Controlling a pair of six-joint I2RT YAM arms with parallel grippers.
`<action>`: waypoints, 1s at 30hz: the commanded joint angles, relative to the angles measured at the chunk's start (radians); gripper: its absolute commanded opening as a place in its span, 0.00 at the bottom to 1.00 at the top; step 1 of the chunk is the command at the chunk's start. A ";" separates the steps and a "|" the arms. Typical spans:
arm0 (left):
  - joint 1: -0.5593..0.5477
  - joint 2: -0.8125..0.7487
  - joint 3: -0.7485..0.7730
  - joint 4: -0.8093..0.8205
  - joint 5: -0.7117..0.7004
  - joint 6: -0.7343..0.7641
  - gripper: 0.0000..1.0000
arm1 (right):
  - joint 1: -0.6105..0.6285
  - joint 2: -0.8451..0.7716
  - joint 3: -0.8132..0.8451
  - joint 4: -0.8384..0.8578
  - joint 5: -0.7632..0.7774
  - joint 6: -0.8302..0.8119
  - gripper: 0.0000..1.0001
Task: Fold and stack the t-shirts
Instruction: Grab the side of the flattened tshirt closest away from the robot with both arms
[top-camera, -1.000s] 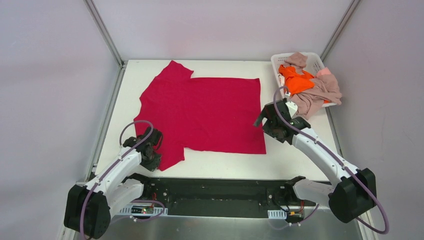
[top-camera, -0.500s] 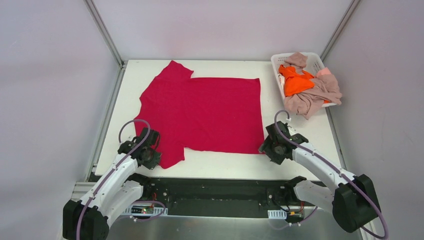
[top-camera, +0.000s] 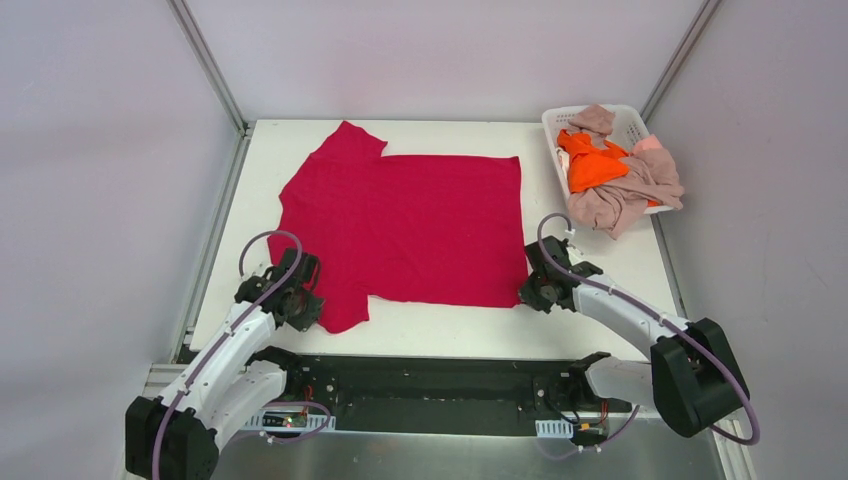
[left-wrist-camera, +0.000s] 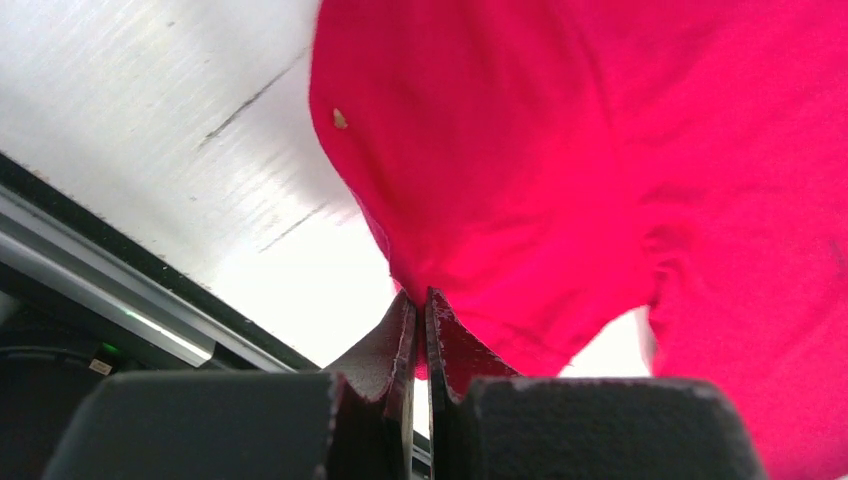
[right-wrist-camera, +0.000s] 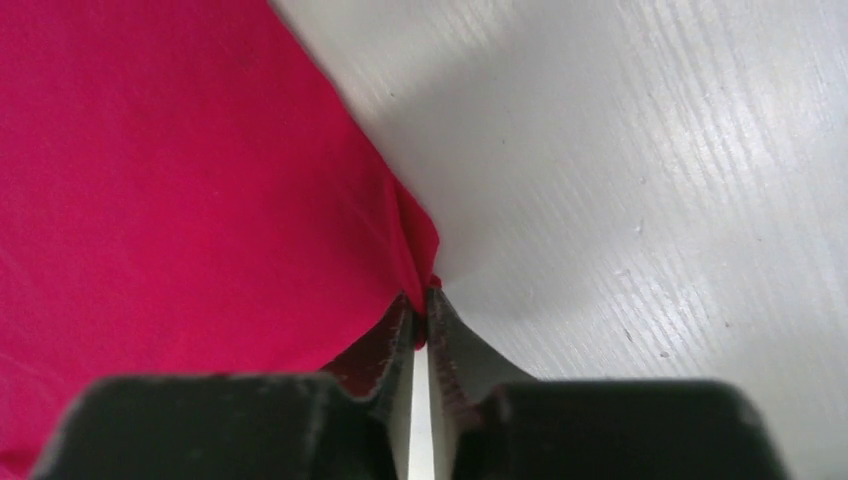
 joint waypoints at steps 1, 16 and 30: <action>-0.002 0.023 0.089 0.030 -0.015 0.049 0.00 | -0.001 0.008 0.015 -0.017 0.046 0.000 0.00; 0.021 0.302 0.453 0.172 -0.026 0.203 0.00 | -0.031 0.104 0.352 -0.176 0.016 -0.124 0.00; 0.182 0.585 0.740 0.236 0.048 0.291 0.00 | -0.137 0.340 0.637 -0.233 -0.015 -0.194 0.00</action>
